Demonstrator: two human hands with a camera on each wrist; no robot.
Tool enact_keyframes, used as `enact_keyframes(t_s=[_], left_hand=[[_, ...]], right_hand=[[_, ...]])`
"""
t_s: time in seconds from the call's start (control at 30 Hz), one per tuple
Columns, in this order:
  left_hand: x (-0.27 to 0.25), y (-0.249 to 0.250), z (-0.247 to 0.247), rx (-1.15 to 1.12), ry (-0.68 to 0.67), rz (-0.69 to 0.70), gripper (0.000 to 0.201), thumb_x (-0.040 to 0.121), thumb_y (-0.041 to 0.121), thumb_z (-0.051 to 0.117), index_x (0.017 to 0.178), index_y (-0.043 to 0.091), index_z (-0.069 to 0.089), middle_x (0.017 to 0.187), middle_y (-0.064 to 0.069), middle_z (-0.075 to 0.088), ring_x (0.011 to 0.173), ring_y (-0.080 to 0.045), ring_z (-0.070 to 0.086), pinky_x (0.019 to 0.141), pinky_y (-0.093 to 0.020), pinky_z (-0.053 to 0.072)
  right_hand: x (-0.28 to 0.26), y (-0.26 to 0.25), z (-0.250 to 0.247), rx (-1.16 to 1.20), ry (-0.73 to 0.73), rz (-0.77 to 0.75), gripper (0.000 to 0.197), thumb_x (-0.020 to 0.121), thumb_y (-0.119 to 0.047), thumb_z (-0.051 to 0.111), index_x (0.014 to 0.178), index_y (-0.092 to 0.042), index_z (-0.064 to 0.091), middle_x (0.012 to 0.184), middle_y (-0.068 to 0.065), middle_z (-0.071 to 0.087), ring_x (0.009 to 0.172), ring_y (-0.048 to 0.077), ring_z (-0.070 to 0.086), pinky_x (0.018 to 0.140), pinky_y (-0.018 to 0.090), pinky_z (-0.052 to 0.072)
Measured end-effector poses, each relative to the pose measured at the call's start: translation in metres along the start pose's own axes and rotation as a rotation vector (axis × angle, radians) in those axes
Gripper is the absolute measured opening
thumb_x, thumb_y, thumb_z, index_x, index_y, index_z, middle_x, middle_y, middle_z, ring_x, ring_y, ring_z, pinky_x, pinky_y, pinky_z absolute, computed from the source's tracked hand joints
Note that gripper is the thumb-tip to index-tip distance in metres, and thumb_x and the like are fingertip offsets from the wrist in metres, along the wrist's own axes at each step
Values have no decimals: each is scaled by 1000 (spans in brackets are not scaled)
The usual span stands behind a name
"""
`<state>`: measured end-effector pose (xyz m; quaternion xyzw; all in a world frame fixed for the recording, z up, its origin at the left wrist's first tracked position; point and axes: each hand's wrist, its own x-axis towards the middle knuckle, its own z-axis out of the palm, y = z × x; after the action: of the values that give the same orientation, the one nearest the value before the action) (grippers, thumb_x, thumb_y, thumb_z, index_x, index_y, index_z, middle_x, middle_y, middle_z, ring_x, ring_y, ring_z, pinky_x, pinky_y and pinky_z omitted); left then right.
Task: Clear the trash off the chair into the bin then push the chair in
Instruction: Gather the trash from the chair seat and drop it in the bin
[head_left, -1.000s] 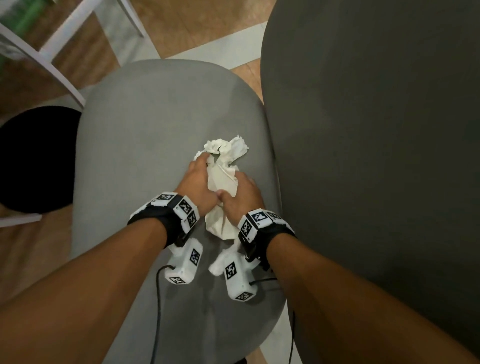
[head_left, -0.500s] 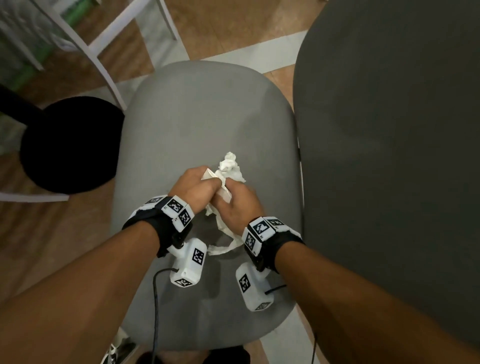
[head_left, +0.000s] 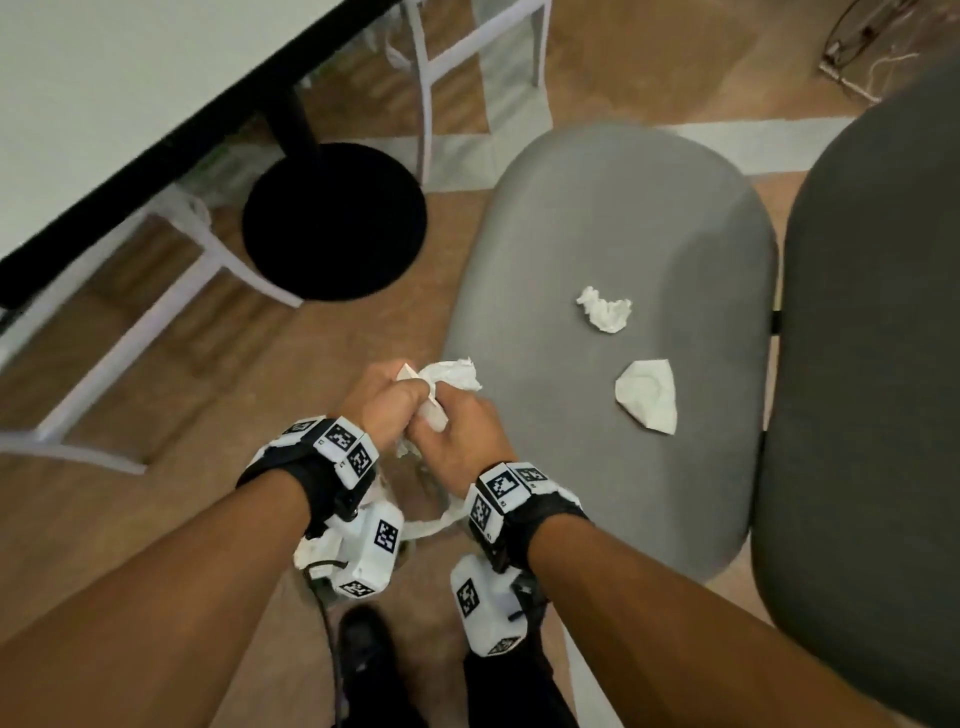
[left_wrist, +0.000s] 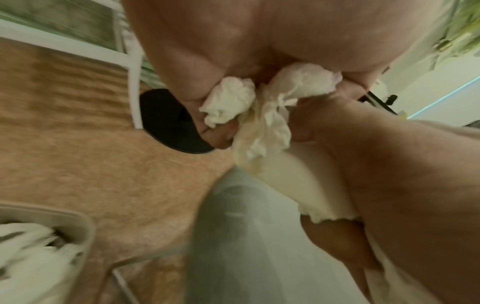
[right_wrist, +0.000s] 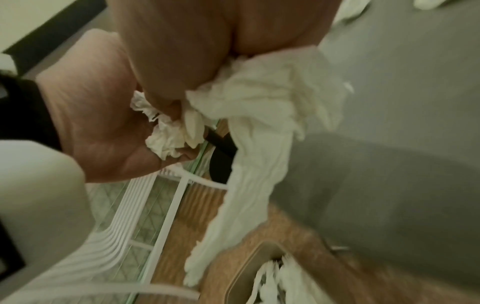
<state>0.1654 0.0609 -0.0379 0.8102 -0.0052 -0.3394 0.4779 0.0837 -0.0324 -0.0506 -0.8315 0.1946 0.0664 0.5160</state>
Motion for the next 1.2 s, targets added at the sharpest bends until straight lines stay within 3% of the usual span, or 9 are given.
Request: enact_keyframes(t_s=[0.17,0.27,0.37,0.43,0.53,0.63,0.87,1.0,1.2], left_hand=[[-20,-99,-65,194,116,-114,10,79,21,60,88,19,60,77,1,67,69,-13,61,57,-26,42],[-20,-175,-77,285,248,-56,13,85,22,64,97,17,59,84,3,66,69,-13,59,55,-24,38],[-10,-256,-76,258,312,-81,20,84,19,67,103,19,63,84,6,64,74,-13,60,60,-20,42],[-2,-296,-72,308,241,-88,21,83,12,66,104,17,65,90,3,66,84,-18,63,64,-16,44],[17,-343,-57,604,21,-13,27,89,10,59,117,12,61,120,-10,61,113,-28,55,93,-32,44],[35,-374,-32,882,-175,-14,40,88,10,59,127,7,49,128,-16,53,120,-33,49,98,-40,43],[57,-373,3,972,-240,-126,79,80,51,51,148,15,32,141,-15,48,126,-37,49,108,-52,36],[33,-319,-14,756,-144,-241,97,84,36,67,154,8,6,144,-23,43,125,-41,51,96,-48,44],[-4,-231,-46,880,-154,-203,55,85,21,58,137,16,39,115,-10,67,98,-33,66,79,-36,54]], right_hand=[[-4,11,118,-142,-139,-17,27,98,-22,49,115,-4,58,116,16,60,108,29,55,91,33,41],[3,44,190,-242,-227,-54,31,92,-10,47,120,-1,53,115,18,51,104,36,51,90,46,43],[11,90,248,-372,-318,-53,35,94,-15,49,127,-3,51,122,17,47,111,33,49,94,38,40],[13,125,275,-427,-382,-27,40,99,-24,49,132,-3,46,135,17,42,121,32,46,101,36,37],[17,169,294,-577,-488,81,49,97,-28,49,140,-6,38,150,16,30,131,35,44,106,42,42],[23,183,298,-704,-647,176,68,89,-27,60,146,-6,29,148,17,33,132,36,43,108,45,41],[28,165,275,-703,-572,53,54,93,-23,52,142,-5,41,146,15,42,137,32,37,116,40,32],[22,132,238,-577,-490,76,46,97,-29,47,138,-8,53,143,14,52,129,30,51,105,34,41],[6,62,175,-498,-528,154,38,94,-38,46,114,-13,66,117,14,69,107,33,65,86,36,50]])
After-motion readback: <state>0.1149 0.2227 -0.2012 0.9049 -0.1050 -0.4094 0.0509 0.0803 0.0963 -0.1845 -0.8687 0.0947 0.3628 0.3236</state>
